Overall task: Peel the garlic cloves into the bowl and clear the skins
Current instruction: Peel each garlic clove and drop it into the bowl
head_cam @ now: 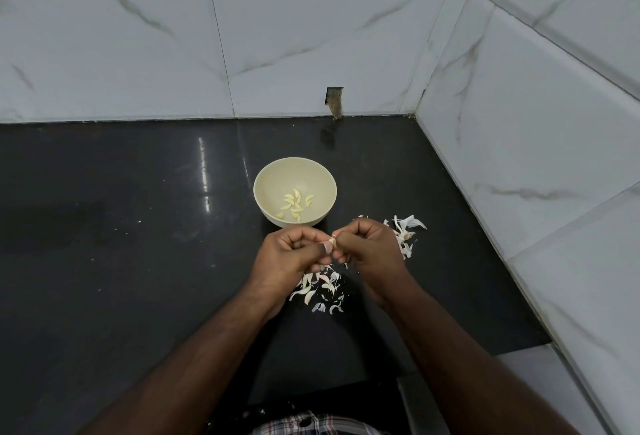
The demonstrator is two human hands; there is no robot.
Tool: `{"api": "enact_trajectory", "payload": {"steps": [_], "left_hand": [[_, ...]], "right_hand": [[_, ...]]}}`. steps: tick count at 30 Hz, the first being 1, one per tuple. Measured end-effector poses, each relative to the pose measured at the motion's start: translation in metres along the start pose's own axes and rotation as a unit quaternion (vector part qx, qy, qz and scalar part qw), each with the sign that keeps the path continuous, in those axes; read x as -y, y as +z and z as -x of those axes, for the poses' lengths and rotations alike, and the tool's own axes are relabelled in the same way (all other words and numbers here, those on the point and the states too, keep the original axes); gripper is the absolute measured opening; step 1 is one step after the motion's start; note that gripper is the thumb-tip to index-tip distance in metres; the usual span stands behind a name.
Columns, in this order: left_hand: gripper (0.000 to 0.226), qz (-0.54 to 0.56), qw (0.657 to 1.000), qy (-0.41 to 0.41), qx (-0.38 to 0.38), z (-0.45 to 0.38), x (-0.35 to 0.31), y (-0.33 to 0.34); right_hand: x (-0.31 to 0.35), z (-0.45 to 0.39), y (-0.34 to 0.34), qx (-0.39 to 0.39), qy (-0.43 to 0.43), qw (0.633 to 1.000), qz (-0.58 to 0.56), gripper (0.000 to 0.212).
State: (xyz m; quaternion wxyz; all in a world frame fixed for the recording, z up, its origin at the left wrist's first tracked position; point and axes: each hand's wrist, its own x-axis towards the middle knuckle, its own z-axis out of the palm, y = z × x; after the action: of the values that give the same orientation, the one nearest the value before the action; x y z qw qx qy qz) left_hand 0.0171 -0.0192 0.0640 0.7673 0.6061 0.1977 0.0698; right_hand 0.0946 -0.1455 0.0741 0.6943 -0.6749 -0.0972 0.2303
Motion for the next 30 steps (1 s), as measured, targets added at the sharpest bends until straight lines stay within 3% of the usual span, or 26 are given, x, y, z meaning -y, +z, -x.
{"api": "enact_trajectory", "payload": {"steps": [5,10,18,22,26,30], "left_hand": [[0.005,0.047,0.998,-0.03,-0.012,0.001,0.002,0.006],[0.007,0.088,0.994,-0.055,-0.024,0.0,-0.003,0.009],[0.004,0.089,0.992,-0.084,-0.024,-0.003,-0.001,0.012],[0.005,0.104,0.989,-0.101,-0.001,-0.003,-0.001,0.01],[0.006,0.05,0.996,-0.072,-0.002,-0.004,-0.001,0.009],[0.006,0.023,0.998,-0.05,-0.002,-0.007,0.0,0.005]], "right_hand": [[-0.003,-0.001,0.0,-0.02,-0.009,1.0,-0.002,0.002],[-0.008,-0.001,-0.01,-0.029,-0.017,0.998,0.056,0.014],[-0.002,0.007,-0.022,0.054,-0.038,0.994,0.088,0.015],[-0.006,0.005,-0.024,0.028,-0.062,0.982,0.177,0.012],[-0.009,0.004,-0.023,0.007,-0.091,0.949,0.301,0.009],[-0.007,0.005,-0.022,0.03,-0.041,0.974,0.223,0.016]]}}
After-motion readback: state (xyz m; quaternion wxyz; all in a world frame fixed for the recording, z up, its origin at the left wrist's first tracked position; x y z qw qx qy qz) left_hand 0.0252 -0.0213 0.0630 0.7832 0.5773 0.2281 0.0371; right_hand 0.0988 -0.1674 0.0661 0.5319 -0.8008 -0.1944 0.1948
